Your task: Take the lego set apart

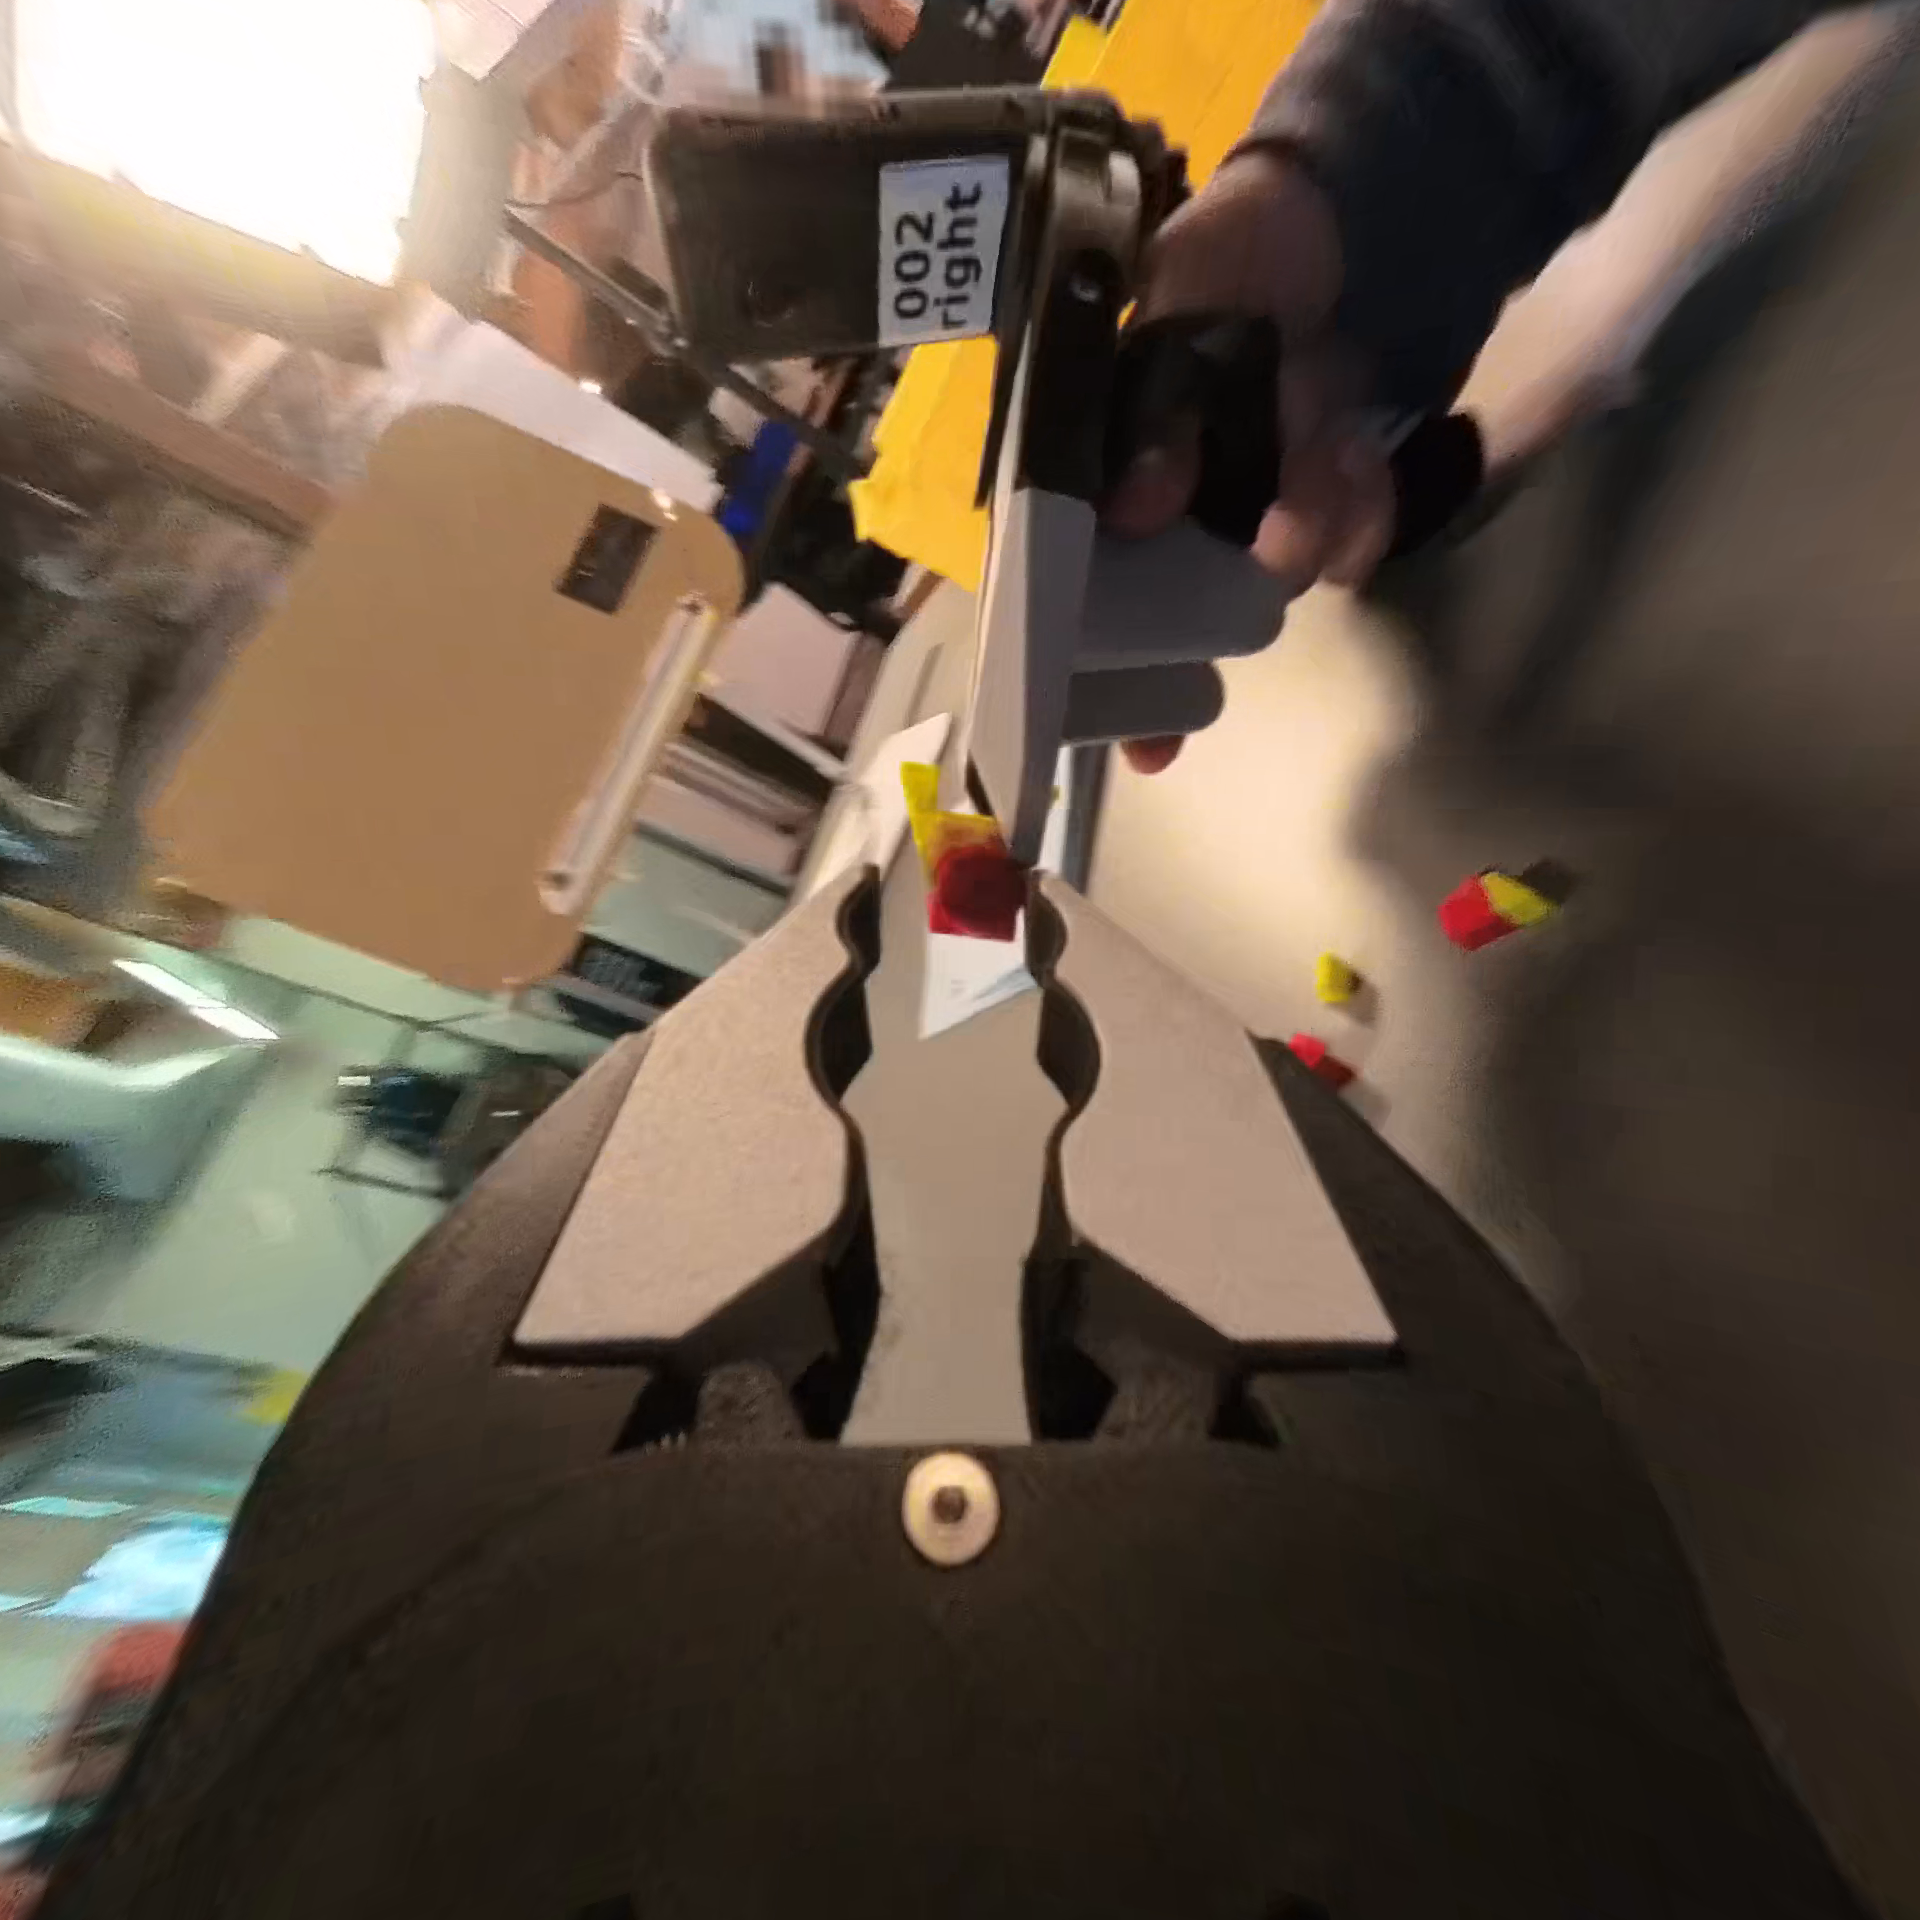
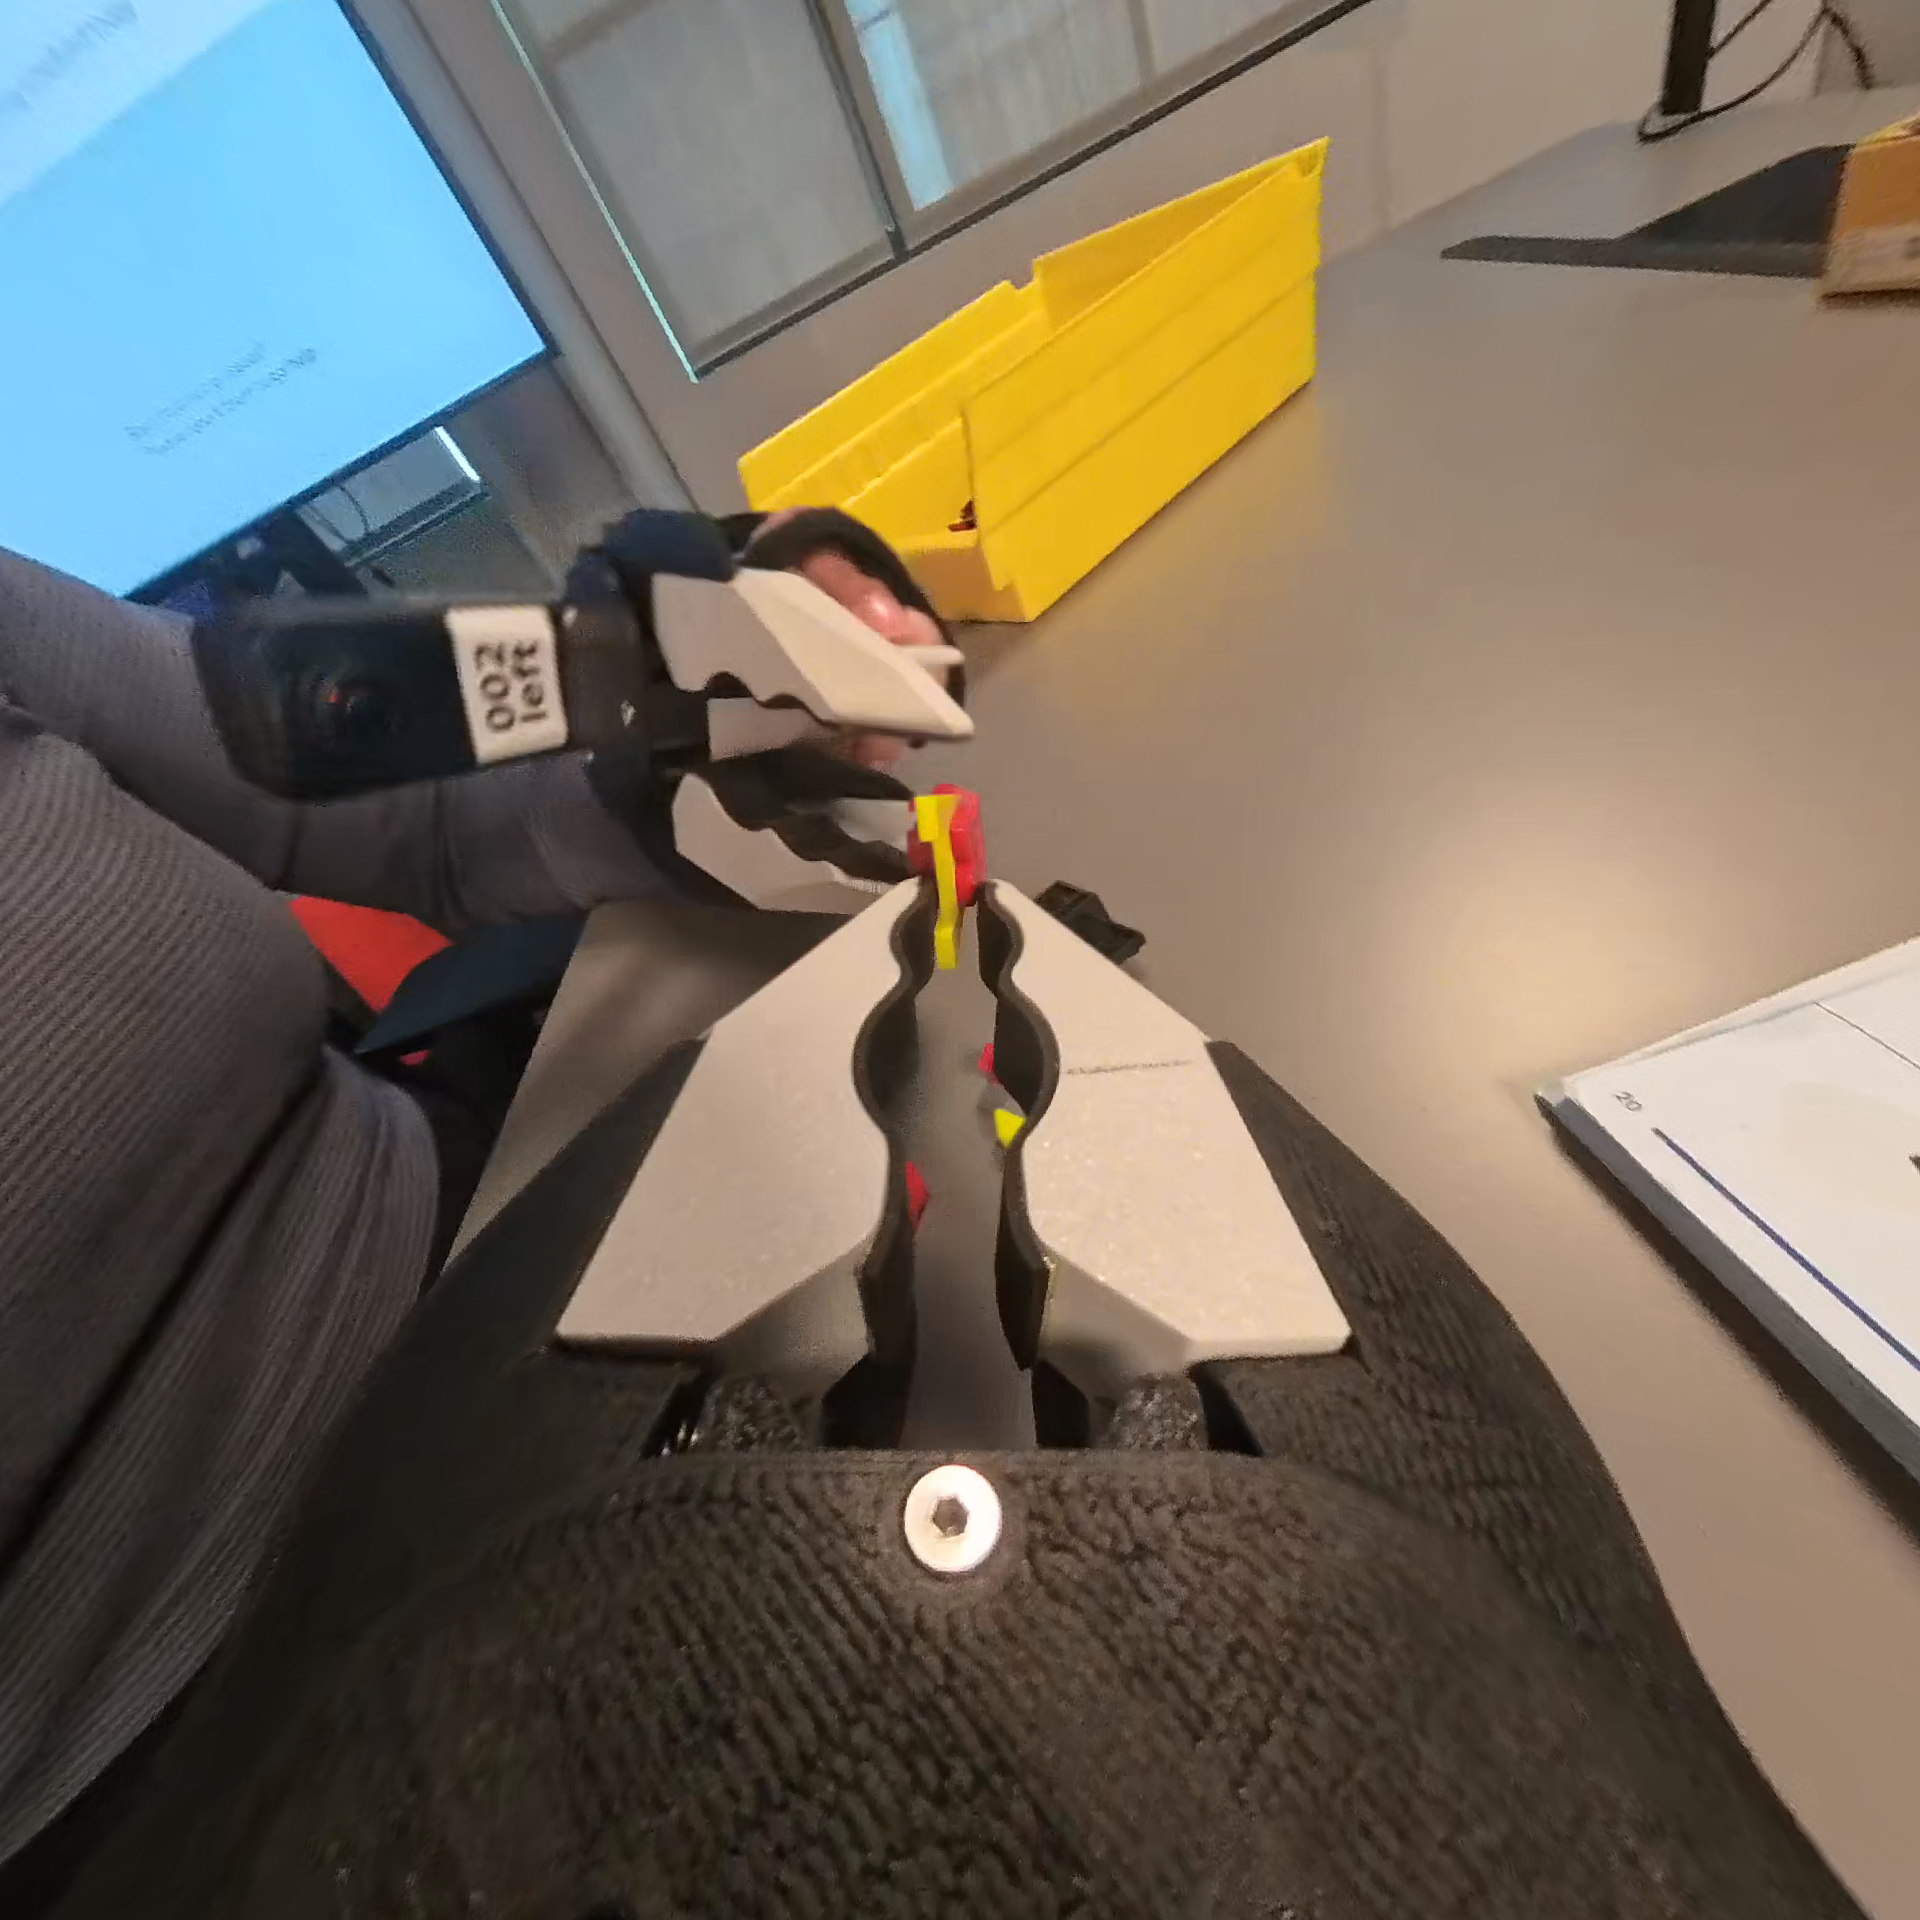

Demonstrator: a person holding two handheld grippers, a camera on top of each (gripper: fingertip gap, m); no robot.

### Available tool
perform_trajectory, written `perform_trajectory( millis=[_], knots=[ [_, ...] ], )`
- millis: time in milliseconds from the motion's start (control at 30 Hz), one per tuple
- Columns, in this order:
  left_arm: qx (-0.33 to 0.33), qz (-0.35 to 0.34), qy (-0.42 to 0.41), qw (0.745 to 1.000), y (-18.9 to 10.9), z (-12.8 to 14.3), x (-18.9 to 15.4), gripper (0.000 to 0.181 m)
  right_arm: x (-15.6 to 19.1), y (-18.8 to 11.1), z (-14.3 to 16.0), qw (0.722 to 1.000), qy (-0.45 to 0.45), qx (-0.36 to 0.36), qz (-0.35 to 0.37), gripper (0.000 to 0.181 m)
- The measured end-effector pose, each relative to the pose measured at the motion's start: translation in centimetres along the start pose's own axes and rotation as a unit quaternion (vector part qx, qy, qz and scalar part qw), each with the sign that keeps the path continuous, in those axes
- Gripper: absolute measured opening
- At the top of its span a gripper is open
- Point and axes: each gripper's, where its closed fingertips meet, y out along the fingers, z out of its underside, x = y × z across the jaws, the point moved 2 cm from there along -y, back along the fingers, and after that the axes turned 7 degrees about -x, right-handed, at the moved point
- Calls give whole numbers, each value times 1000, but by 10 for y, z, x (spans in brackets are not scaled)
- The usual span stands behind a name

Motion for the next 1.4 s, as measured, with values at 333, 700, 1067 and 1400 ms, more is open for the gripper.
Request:
perform_trajectory(
  millis=[333, 700, 1067, 1400],
  knots=[
    [65, -19, 25, 997, 0, 11, 8, 15, -11, 6, -7, 990, -103, 1, 99, 4],
    [22, 59, -289, 955, -24, 38, 19, 16, -37, -13, -9, 946, -237, 35, 218, 4],
    [-218, 76, -534, 813, -89, -9, 88, 14, -27, 1, -14, 824, -500, -1, 266, 3],
    [-178, 109, -702, 681, -67, 2, 57, 14, -41, 3, 25, 867, -410, 171, 225, 52]
  ],
)
